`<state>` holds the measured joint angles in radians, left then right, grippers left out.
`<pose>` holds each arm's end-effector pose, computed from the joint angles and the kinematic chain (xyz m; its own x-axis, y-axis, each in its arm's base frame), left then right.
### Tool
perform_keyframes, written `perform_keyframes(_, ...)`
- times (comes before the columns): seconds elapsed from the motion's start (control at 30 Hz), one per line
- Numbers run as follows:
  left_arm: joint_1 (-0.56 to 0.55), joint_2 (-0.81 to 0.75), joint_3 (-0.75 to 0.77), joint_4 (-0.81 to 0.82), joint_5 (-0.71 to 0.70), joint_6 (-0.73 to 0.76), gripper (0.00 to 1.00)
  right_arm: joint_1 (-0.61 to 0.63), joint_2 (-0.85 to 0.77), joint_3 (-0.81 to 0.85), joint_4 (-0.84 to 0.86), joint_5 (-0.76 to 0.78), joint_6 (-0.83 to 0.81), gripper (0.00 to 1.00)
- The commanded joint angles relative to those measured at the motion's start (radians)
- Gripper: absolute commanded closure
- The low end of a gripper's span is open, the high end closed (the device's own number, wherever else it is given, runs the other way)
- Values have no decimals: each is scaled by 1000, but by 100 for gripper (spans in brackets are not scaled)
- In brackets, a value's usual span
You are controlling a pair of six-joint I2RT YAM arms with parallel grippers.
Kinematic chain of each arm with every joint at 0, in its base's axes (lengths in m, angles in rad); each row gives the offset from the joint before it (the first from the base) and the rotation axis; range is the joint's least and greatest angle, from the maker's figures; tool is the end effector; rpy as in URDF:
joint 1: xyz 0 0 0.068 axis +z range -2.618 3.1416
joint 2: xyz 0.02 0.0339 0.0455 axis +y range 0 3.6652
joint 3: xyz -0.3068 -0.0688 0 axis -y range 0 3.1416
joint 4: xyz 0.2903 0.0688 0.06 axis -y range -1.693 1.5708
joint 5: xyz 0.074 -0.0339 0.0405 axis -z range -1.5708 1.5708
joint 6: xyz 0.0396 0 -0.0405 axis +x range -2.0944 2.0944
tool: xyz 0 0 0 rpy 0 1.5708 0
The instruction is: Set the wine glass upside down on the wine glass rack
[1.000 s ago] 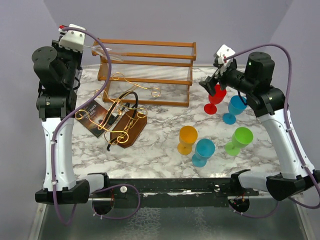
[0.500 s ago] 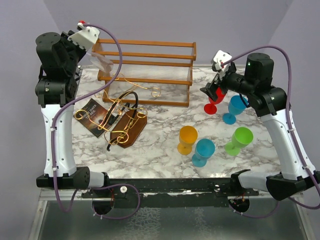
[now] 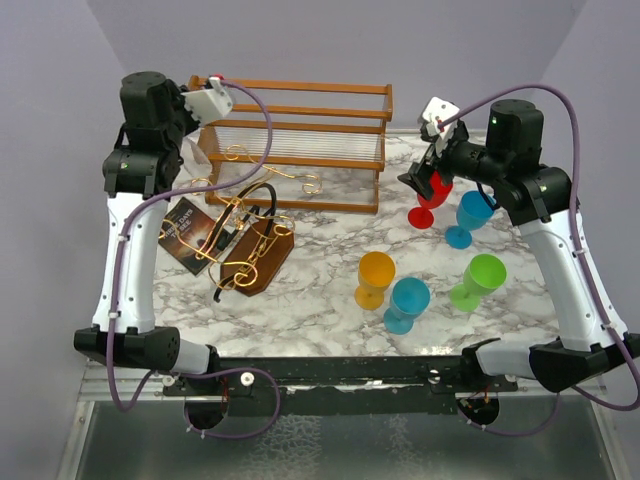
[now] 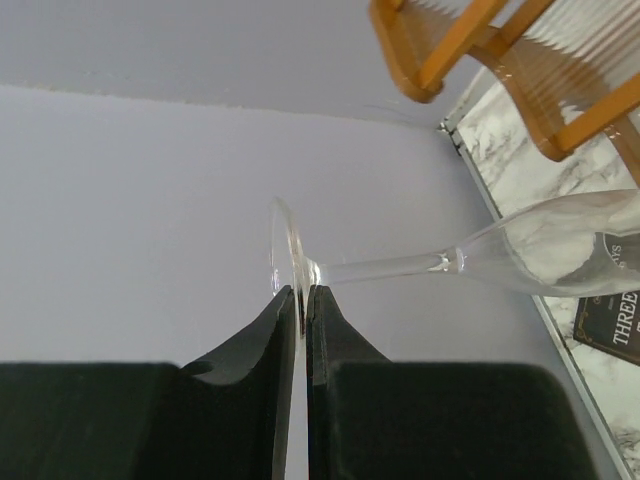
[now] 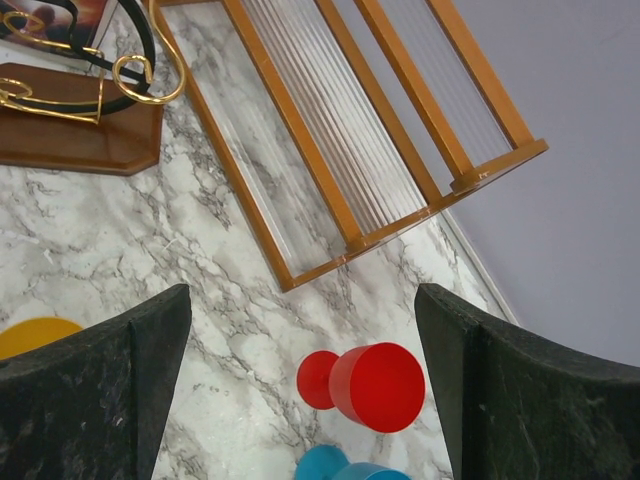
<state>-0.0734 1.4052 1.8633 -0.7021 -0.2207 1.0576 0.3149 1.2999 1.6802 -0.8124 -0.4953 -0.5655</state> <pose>0.3124 -0.0143 0.5711 -0.2405 0.8700 -0.4303 0.1410 0.4700 0.8713 0.2642 0.1059 0.5270 0.0297 -0.4861 -0.8734 -0.7899 0.5240 -0.3185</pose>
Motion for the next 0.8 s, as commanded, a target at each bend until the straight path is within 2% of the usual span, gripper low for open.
perform_keyframes(0.0,-70,15,-58,32,-37,107,100,1,-1,-11,-2,-22,-13,7)
perform_keyframes(0.23,-146,37,-128,36,-46,153,100,0,-19,-33,1,-4,-24,7)
perform_keyframes(0.43,-173,38,-148,-2,28,161,100,1,-34,-55,5,9,-30,7)
perform_keyframes(0.77,-222,63,-178,-53,65,316,100,0,-38,-76,8,18,-34,7)
